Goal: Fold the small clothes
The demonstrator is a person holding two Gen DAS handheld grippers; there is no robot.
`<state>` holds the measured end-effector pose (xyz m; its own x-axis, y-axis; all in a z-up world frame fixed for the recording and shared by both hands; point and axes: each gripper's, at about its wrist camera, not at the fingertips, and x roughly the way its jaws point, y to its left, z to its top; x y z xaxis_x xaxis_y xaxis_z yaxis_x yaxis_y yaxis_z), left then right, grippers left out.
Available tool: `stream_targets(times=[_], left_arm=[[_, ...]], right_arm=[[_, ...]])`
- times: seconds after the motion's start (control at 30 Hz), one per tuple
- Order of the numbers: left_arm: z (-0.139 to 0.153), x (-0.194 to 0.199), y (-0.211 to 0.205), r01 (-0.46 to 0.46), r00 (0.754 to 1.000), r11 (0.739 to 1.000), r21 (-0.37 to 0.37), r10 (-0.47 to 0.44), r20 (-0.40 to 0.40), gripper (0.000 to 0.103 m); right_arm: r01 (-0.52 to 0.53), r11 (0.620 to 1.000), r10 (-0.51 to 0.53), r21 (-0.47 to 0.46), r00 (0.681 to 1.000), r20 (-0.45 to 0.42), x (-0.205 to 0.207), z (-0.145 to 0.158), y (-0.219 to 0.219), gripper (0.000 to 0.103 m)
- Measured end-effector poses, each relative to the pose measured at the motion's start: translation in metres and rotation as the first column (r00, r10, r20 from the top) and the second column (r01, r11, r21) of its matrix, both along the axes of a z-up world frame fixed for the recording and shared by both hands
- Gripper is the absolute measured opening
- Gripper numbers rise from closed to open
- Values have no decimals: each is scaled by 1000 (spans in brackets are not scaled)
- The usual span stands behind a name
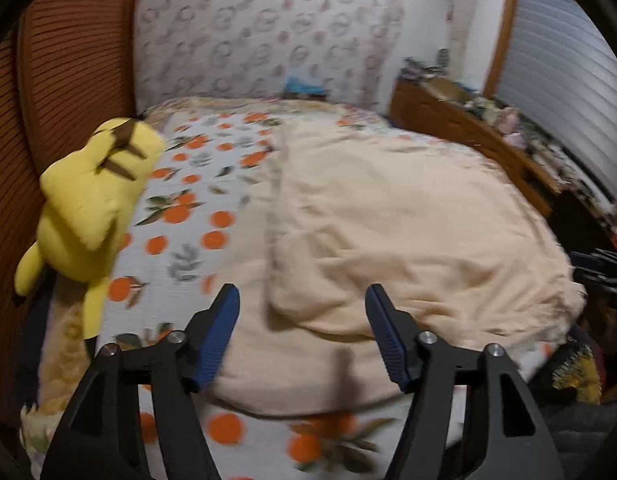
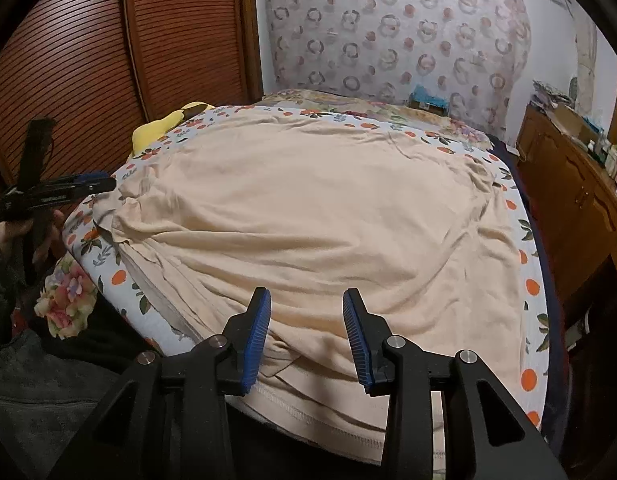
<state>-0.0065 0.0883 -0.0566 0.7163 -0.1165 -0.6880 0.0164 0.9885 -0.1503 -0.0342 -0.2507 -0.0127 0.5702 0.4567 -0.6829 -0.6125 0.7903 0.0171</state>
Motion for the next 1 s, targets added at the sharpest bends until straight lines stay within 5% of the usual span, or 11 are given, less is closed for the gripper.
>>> stream_targets(times=[0.2, 0.53, 0.6, 0.67, 1.0], left_arm=[[-14, 16, 8, -38, 999, 999, 23, 39, -35, 68], [-26, 27, -8, -11, 998, 995, 97, 17, -67, 71], [-25, 27, -11, -8, 998, 992, 125, 15, -56, 53], [-23, 27, -12, 22, 999, 995, 96, -17, -52, 9], [27, 39, -59, 182, 981, 983, 23, -183, 62, 6]], right_arm=[[-1, 1000, 0, 11, 1000, 3, 9, -3, 3, 56], [62, 998, -62, 8, 998, 6, 26, -10, 8, 59], [68, 998, -68, 17, 998, 16, 25, -7, 7, 59], [72, 997, -72, 26, 997, 23, 24, -6, 5, 59], [85, 994, -88, 68, 995, 42, 16, -1, -18, 59]])
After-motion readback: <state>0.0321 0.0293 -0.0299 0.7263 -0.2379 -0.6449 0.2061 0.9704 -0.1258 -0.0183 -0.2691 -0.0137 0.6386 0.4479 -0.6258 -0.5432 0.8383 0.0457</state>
